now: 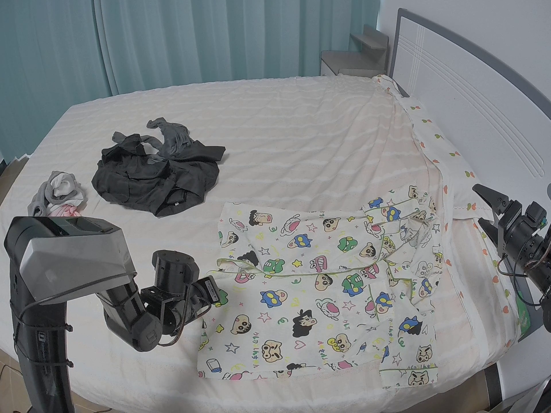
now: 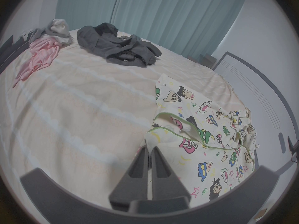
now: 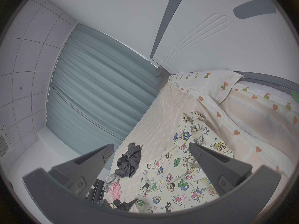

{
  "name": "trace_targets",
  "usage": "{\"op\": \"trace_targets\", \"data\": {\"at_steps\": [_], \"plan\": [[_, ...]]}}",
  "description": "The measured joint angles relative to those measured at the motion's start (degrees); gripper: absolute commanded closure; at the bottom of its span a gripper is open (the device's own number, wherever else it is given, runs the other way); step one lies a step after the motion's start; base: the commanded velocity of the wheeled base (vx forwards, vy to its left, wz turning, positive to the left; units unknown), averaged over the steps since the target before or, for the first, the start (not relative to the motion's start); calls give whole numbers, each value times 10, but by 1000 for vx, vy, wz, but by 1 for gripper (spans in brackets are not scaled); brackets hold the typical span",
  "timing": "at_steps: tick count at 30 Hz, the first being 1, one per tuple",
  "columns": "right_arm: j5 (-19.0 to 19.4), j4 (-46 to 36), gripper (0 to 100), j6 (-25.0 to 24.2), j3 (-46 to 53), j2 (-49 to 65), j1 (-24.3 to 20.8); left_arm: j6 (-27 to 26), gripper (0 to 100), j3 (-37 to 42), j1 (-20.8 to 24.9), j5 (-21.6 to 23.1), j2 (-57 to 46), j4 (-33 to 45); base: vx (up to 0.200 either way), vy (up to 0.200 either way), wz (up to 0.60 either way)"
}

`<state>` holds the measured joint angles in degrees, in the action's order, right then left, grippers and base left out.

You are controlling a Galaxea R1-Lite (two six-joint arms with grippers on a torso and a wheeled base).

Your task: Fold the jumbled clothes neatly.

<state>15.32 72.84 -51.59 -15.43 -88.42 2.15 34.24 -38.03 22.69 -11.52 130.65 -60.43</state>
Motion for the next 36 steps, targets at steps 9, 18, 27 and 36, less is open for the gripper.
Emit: {"op": "trace_targets", "data": {"at_steps": [9,18,27,36], "plan": [[0,0,0,0,0,0,0,-45,100,-16,-17,25,0,5,0,0,0],[0,0,0,0,-2,-2,3,-63,0,-23,-29,27,4,7,0,0,0],[53,-3,0,22,-4,-36,46,-60,0,-14,-29,26,3,4,0,0,0],[99,-2,0,108,9,-136,86,2,0,62,-34,51,-47,3,0,0,0]]}}
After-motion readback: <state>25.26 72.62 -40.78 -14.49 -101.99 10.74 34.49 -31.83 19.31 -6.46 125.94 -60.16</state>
